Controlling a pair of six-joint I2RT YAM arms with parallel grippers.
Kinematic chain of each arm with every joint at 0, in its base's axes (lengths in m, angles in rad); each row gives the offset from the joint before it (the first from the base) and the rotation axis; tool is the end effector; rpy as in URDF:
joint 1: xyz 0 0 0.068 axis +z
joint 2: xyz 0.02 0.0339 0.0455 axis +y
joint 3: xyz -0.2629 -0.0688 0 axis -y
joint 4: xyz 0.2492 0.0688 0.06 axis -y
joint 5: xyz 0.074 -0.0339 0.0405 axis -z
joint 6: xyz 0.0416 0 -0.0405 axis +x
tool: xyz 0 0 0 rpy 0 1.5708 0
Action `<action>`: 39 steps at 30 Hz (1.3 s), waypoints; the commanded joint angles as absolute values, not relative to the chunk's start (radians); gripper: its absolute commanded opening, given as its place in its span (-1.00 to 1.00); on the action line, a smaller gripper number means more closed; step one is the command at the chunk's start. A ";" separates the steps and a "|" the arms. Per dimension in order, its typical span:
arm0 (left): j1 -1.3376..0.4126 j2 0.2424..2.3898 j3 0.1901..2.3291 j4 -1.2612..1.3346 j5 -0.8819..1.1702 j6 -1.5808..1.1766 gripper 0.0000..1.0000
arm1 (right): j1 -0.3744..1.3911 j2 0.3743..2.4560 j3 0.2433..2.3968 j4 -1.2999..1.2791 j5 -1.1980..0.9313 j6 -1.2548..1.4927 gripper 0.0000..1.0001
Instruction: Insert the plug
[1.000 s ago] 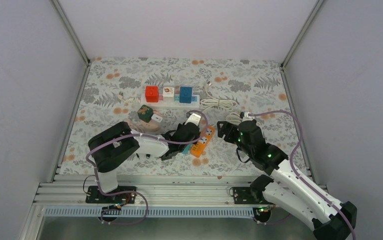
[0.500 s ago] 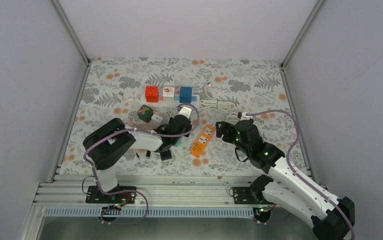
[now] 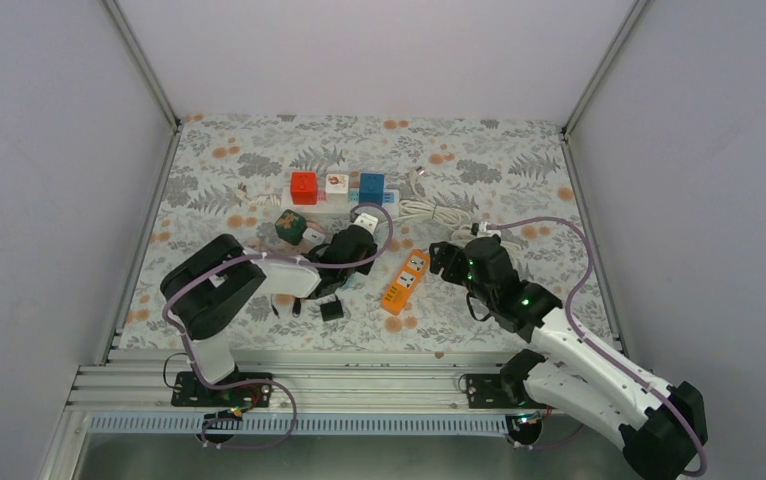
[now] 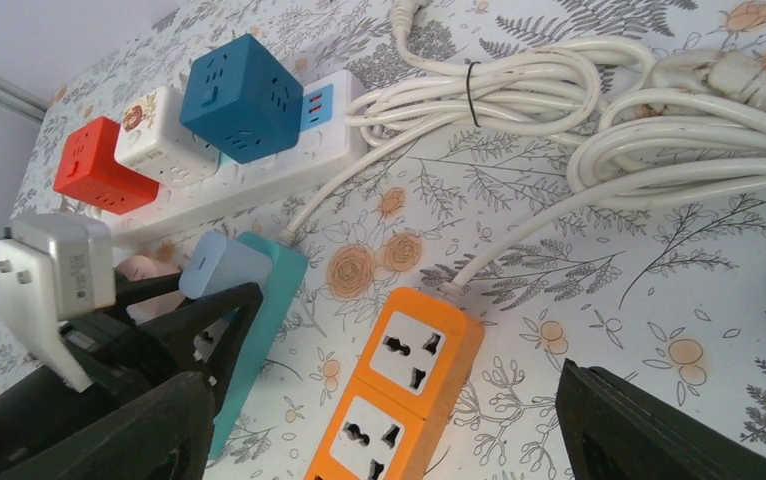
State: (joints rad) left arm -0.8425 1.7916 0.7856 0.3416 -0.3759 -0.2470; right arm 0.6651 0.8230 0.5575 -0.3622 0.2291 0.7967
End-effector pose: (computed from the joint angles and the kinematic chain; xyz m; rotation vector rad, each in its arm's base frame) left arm 0.2446 -0.2513 0.1221 0.4463 2.1423 -0.1955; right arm 0.1554 0.1099 0.2315 0.2778 2.2213 0.5692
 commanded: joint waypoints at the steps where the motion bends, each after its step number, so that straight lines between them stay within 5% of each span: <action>1: -0.836 1.713 0.850 0.232 -0.367 -0.248 -0.02 | 0.659 0.827 0.567 -0.356 0.318 0.801 0.77; 15: -0.811 1.398 0.844 0.147 -0.305 -0.280 0.33 | 0.644 0.876 0.597 -0.418 0.461 0.781 0.80; 16: -0.808 1.364 0.829 0.149 -0.310 -0.284 0.36 | 0.638 0.886 0.598 -0.433 0.488 0.786 0.91; 30: -0.709 1.005 0.698 0.095 -0.355 -0.295 0.75 | 0.461 1.193 0.580 -0.423 0.637 0.920 1.00; 39: -0.636 1.011 0.700 0.102 -0.212 -0.325 0.76 | 0.258 1.280 0.562 -0.277 0.428 0.814 1.00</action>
State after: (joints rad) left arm -0.6518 1.0080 0.7029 0.1059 -0.2836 -0.3073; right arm 0.3382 1.2526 0.5804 -0.3645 0.4934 0.8379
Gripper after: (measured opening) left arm 0.883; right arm 0.998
